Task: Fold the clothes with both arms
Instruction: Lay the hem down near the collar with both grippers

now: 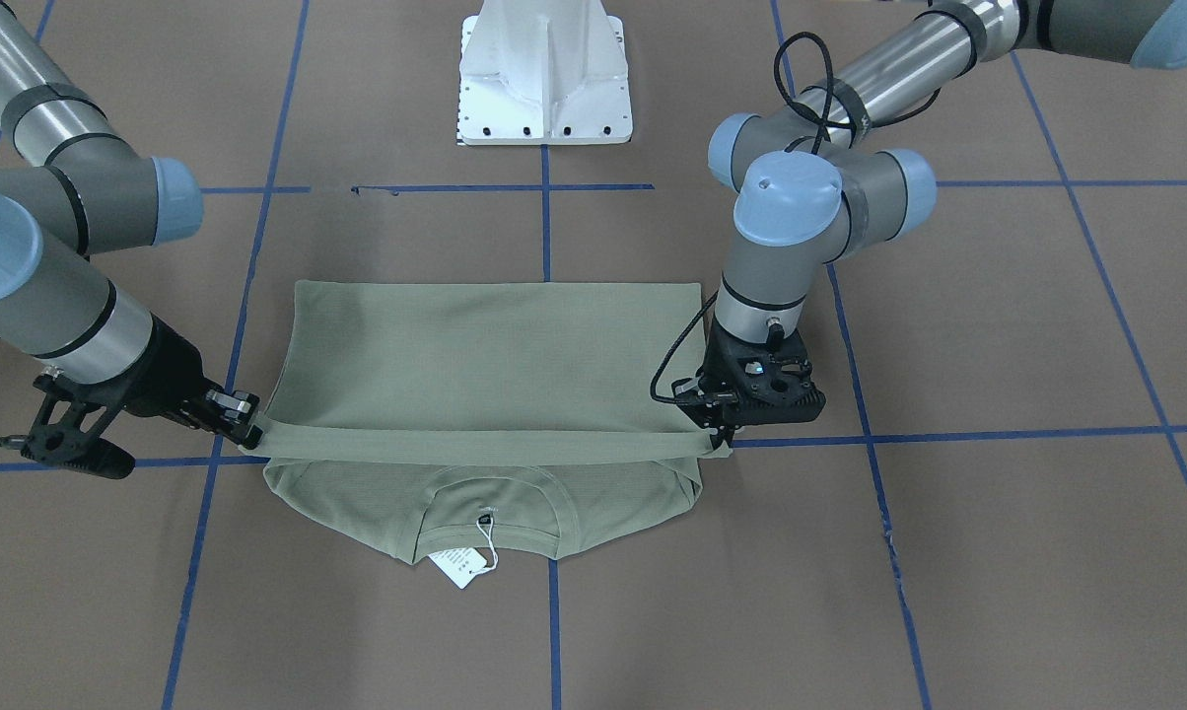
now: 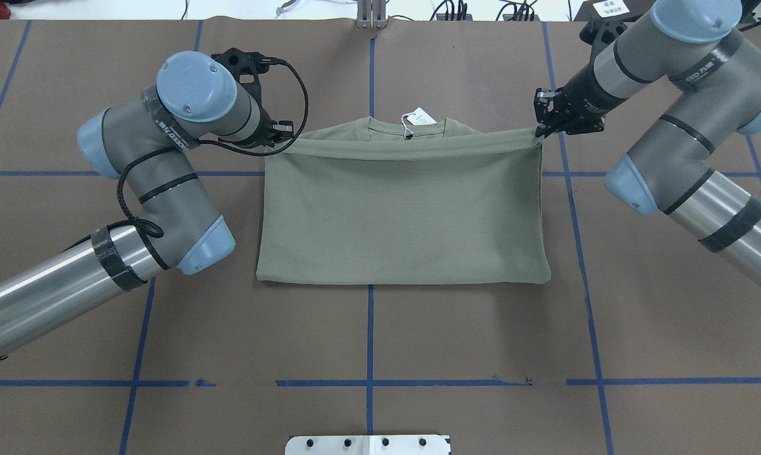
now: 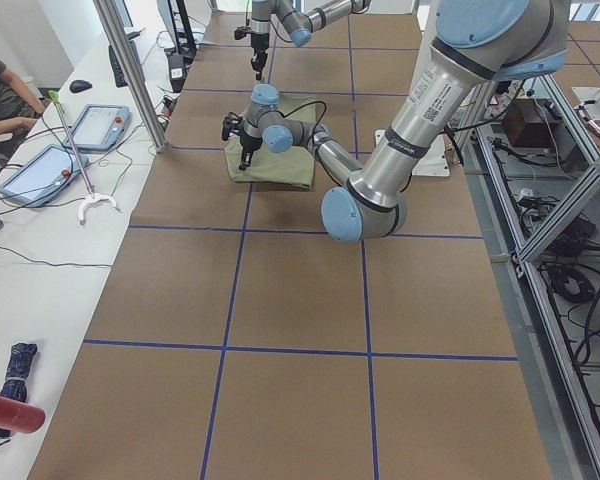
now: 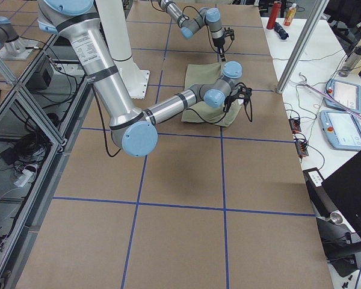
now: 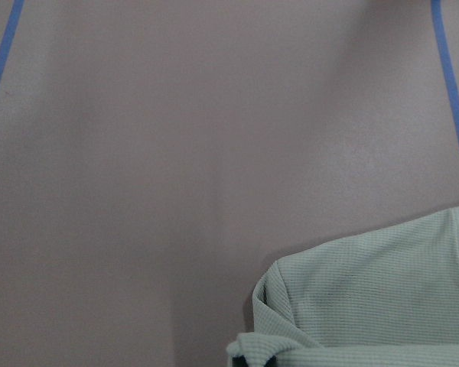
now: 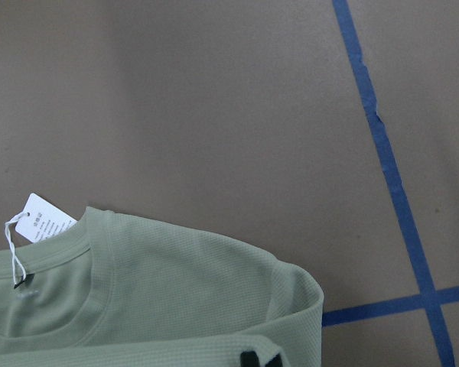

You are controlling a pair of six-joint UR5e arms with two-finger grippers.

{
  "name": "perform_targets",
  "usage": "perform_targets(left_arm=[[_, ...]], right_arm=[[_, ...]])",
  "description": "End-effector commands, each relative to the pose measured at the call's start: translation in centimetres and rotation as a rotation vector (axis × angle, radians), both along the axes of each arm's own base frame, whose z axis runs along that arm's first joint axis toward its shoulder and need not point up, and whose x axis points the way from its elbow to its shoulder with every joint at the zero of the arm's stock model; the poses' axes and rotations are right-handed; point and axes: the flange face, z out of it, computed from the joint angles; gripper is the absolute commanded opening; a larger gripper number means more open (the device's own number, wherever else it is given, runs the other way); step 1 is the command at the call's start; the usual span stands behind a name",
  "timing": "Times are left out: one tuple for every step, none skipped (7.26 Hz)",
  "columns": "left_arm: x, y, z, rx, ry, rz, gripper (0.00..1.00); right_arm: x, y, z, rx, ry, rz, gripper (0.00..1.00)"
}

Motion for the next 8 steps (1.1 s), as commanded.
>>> perform_targets(left_arm=[[0.55, -0.50, 0.52, -0.004, -0.002, -0.004, 0.00], [0.59, -0.54, 0.18, -0.002, 0.002, -0.004, 0.00], [0.53, -0.64, 0.27, -0.005, 0.000, -0.007, 0.00], [0.60, -0.72, 0.34, -0.004, 0.000, -0.008, 0.00], [0.60, -0.82, 0.41, 0.000, -0.001, -0.015, 0.00], [0.73, -0.86, 0.61, 0.003, -0.007, -0.016, 0.00], [0.83, -0.93, -0.19, 0.010, 0.002, -0.015, 0.00], [0.83, -0.95, -0.31, 0.013, 0.002, -0.015, 0.00]], right_arm=[[-0.73, -1.25, 1.14, -0.015, 0.030, 0.014, 0.00], [-0.76, -1.33, 1.38, -0.017, 0.033, 0.014, 0.00], [-0.74, -1.36, 1.40, -0.015, 0.036, 0.017, 0.00], [-0.72, -1.41, 1.45, -0.013, 0.041, 0.021, 0.00], [-0.74, -1.44, 1.32, -0.011, 0.039, 0.021, 0.00], [-0.72, -1.41, 1.43, -0.011, 0.040, 0.021, 0.00], [-0.90, -1.28, 1.35, -0.009, 0.038, 0.016, 0.00], [-1.01, -1.25, 1.42, 0.007, 0.042, 0.002, 0.00]])
